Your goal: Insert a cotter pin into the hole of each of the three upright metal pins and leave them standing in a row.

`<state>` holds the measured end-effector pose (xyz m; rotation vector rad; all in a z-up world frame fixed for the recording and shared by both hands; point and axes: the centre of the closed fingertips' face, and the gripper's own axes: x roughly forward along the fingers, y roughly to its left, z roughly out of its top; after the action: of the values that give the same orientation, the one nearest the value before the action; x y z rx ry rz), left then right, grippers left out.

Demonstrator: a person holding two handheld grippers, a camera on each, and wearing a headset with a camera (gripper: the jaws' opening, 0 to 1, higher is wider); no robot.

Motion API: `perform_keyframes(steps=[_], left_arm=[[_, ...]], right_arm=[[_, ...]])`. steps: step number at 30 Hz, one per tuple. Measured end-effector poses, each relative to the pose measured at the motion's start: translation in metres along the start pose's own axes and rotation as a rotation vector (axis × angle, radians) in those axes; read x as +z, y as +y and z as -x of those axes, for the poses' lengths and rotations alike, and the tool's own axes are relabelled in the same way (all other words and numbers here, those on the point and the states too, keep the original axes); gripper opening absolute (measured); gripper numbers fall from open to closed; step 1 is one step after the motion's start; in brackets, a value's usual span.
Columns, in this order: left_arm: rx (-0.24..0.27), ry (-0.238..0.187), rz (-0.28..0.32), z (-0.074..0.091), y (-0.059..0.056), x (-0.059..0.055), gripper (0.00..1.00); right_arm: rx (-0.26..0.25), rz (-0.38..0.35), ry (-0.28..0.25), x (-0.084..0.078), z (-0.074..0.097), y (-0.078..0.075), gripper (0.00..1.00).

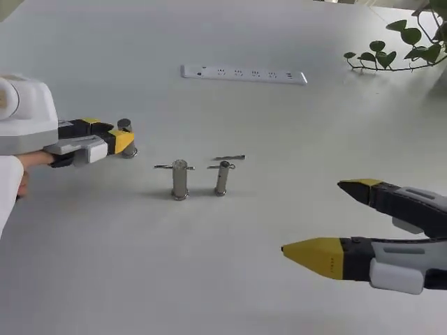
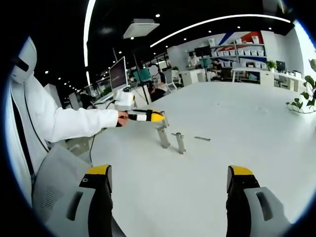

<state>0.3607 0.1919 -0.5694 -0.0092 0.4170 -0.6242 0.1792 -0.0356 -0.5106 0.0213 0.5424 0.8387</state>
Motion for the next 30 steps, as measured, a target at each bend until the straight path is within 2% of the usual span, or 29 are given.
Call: perform_keyframes(steps=[4, 5, 7, 8, 11, 12, 13, 15, 18, 20, 21, 23, 25, 27, 30], left_arm=[[-0.03, -0.015, 0.013, -0.005, -0.007, 0.0, 0.17], [-0.034, -0.012, 0.004, -0.007, -0.009, -0.001, 0.15], [-0.019, -0.005, -0.028, -0.007, -0.006, -0.002, 0.12], [-0.024, -0.003, -0.025, -0.007, -0.007, -0.002, 0.12], [-0.018, 0.006, -0.089, -0.006, -0.007, -0.002, 0.12], [0.006, 0.008, -0.129, -0.006, -0.005, -0.002, 0.11], [0.012, 0.009, -0.131, -0.006, -0.006, -0.002, 0.11], [0.019, 0.01, -0.103, -0.005, -0.006, -0.002, 0.11], [0.031, 0.019, -0.108, -0.005, -0.007, -0.002, 0.1], [0.014, 0.033, -0.057, -0.002, -0.009, -0.003, 0.1], [0.019, 0.033, -0.009, -0.001, -0.009, -0.003, 0.1], [0.022, 0.012, -0.041, 0.005, -0.009, 0.004, 0.1], [0.012, 0.018, -0.094, 0.012, -0.013, 0.011, 0.1], [-0.004, 0.002, -0.11, 0.021, -0.02, 0.022, 0.1], [-0.026, -0.031, -0.099, 0.036, -0.032, 0.04, 0.1]], right_arm=[[-0.004, -0.012, -0.002, -0.002, 0.0, -0.001, 0.95], [-0.004, -0.016, 0.001, -0.003, 0.0, -0.001, 0.95], [-0.003, -0.019, 0.0, -0.003, -0.001, -0.001, 0.95], [-0.001, -0.022, 0.0, -0.004, -0.002, 0.0, 0.95], [0.006, -0.025, 0.002, -0.006, -0.003, 0.003, 0.94], [0.01, -0.027, 0.003, -0.007, -0.004, 0.004, 0.94], [0.011, -0.028, 0.003, -0.007, -0.004, 0.004, 0.94], [0.015, -0.029, 0.003, -0.008, -0.005, 0.006, 0.94], [0.018, -0.028, 0.003, -0.008, -0.006, 0.007, 0.94], [0.022, -0.031, 0.001, -0.008, -0.006, 0.008, 0.94], [0.019, -0.031, -0.001, -0.007, -0.006, 0.007, 0.94], [0.014, -0.026, -0.003, -0.007, -0.006, 0.006, 0.94], [0.012, -0.023, 0.004, -0.009, -0.006, 0.005, 0.94], [0.014, -0.023, 0.005, -0.01, -0.006, 0.005, 0.94], [0.024, -0.042, -0.04, -0.002, -0.006, 0.007, 0.94]])
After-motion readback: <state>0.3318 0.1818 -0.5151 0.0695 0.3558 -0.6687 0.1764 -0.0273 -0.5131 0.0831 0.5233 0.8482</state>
